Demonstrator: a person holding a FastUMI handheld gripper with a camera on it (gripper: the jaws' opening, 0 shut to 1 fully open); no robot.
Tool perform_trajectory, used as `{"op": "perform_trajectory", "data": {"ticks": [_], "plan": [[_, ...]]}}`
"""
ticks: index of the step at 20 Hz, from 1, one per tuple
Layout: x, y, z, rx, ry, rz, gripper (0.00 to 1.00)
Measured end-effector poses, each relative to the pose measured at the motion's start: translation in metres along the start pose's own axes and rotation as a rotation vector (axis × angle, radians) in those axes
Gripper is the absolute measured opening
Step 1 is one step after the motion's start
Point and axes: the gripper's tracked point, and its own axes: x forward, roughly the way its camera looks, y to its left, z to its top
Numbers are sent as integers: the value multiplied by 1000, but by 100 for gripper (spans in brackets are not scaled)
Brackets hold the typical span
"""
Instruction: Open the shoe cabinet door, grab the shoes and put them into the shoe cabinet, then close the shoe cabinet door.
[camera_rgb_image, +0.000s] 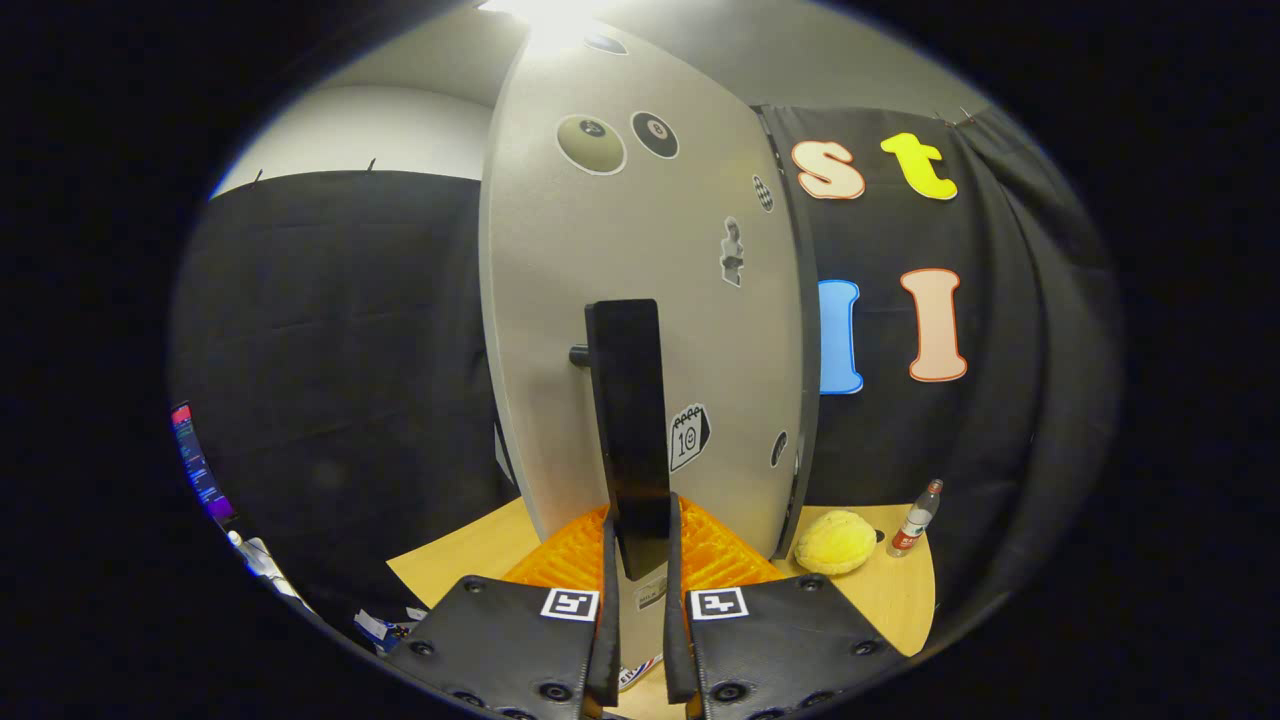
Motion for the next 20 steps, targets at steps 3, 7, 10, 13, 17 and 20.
{"op": "perform_trajectory", "data": {"ticks": [3, 7, 10, 13, 17, 20], "plan": [[-9, -8, 1, -7, 3, -20, 23], [-11, -22, 1, -21, -9, -84, 22], [-15, -32, 1, -4, -17, -160, 22], [-23, -56, 5, -21, -34, -294, 22], [-24, -48, 4, 32, -50, -311, 23], [-25, -62, 18, -12, -114, -373, 42]]}}
